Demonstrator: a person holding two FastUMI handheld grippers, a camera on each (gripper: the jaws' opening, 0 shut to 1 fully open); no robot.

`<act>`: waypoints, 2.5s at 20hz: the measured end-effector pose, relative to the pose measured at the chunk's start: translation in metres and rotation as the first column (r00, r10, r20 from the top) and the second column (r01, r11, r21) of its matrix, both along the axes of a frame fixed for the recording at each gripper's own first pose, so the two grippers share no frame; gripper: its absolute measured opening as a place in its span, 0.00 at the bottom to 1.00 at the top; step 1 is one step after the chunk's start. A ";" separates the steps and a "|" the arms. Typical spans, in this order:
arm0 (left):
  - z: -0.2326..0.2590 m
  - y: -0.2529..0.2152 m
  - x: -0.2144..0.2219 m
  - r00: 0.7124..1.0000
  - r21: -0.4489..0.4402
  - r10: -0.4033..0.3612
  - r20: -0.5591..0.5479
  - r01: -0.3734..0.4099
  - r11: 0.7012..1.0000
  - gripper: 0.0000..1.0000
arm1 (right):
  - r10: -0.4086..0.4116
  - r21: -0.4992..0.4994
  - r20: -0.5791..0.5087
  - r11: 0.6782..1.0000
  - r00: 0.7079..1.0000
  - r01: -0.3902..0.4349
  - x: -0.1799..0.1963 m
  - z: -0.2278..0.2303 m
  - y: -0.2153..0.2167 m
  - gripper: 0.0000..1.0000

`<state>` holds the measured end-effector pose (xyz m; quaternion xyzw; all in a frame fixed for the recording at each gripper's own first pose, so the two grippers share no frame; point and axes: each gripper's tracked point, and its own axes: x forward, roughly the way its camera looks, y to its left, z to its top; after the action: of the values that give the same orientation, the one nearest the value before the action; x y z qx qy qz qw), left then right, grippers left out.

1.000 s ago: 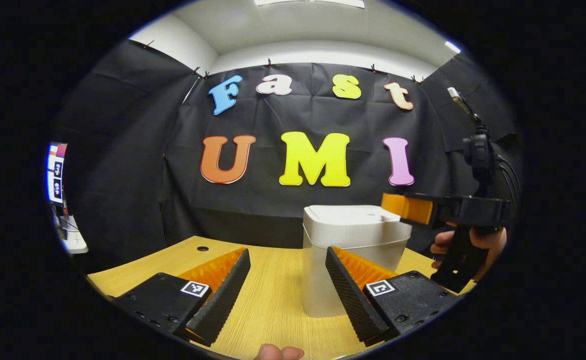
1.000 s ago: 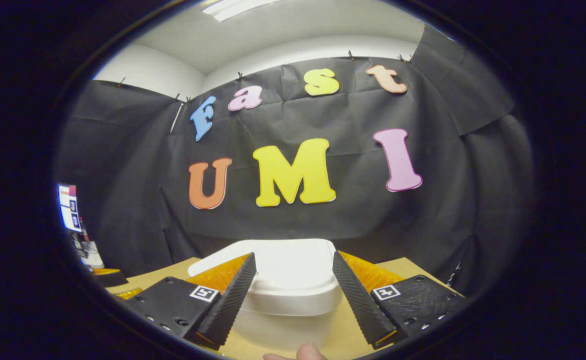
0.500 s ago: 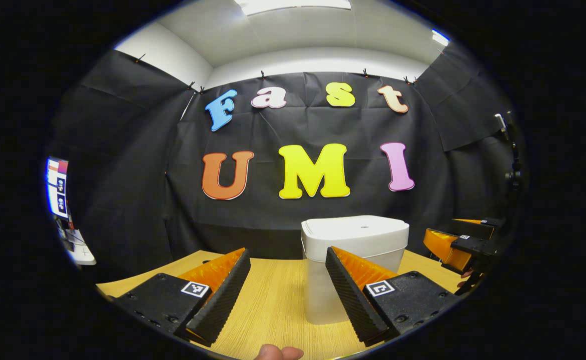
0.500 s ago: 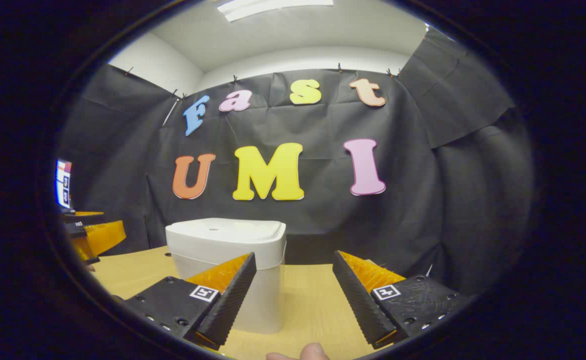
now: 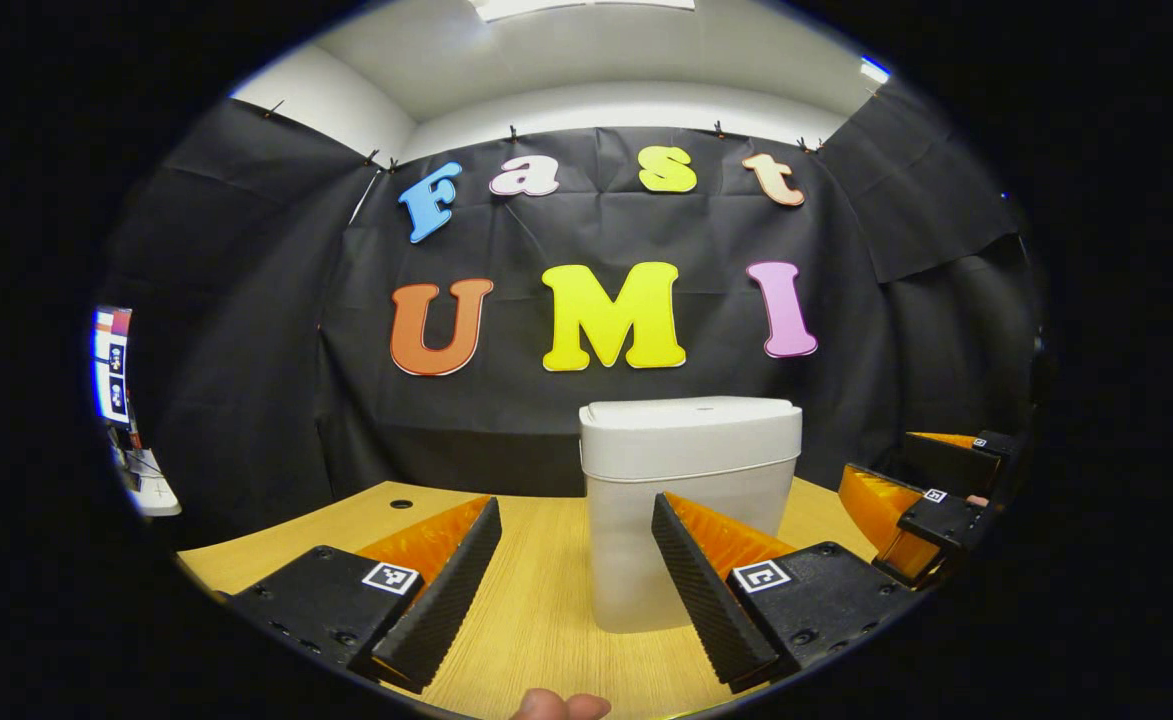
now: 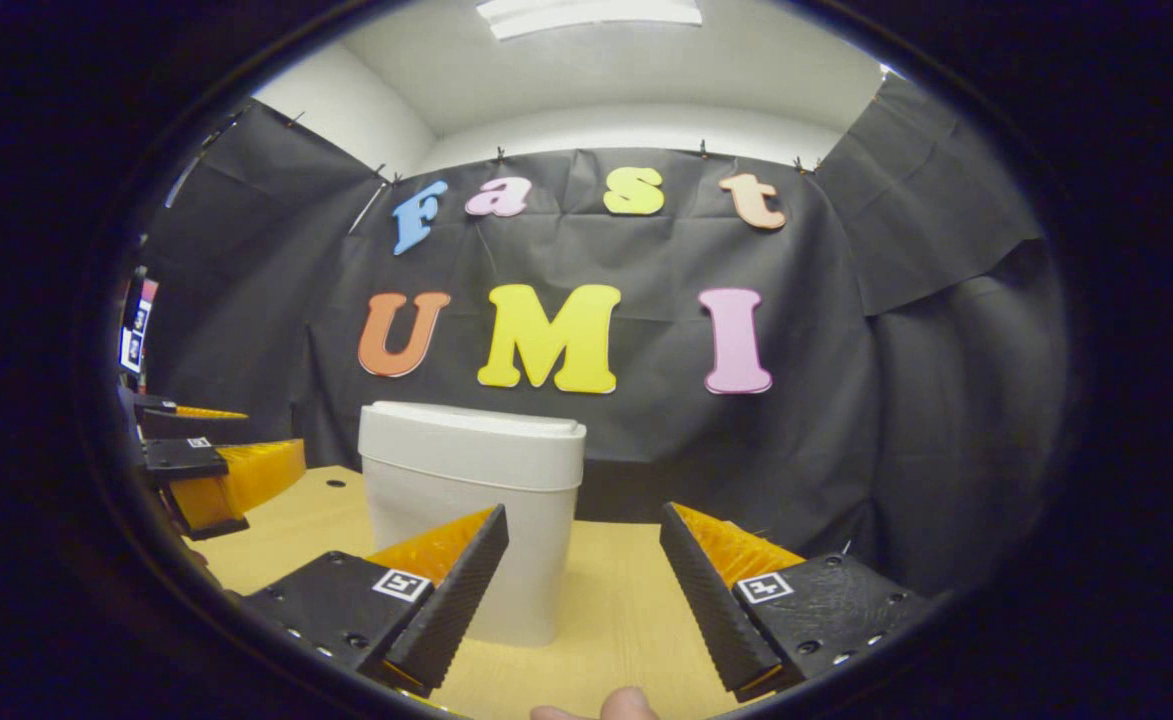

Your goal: Press the lid of the desktop garbage bin to open it, pick up the crumpled paper on the desktop and throw it into the bin, then pick up the pop can on the desktop and drop it into the bin, and finally close the garbage bin lid.

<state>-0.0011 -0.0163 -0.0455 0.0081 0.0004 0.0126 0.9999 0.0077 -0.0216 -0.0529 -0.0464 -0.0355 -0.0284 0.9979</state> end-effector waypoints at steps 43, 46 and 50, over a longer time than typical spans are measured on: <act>-0.004 0.014 -0.006 0.998 -0.023 0.057 -0.020 -0.058 0.998 0.98 | -0.031 0.012 0.062 0.999 0.998 0.031 -0.002 0.010 0.000 0.95; 0.000 0.015 -0.008 0.998 -0.020 0.062 -0.012 -0.062 0.998 0.98 | -0.029 0.015 0.073 1.000 0.997 0.028 -0.005 0.012 0.001 0.98; 0.002 0.016 -0.009 0.998 -0.014 0.064 -0.008 -0.064 0.998 0.98 | -0.033 0.000 0.080 0.999 0.996 0.034 -0.005 0.014 0.000 0.95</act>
<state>-0.0098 -0.0005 -0.0437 0.0013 0.0044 0.0448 0.9990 0.0025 -0.0211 -0.0385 -0.0464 -0.0749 -0.0469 0.9950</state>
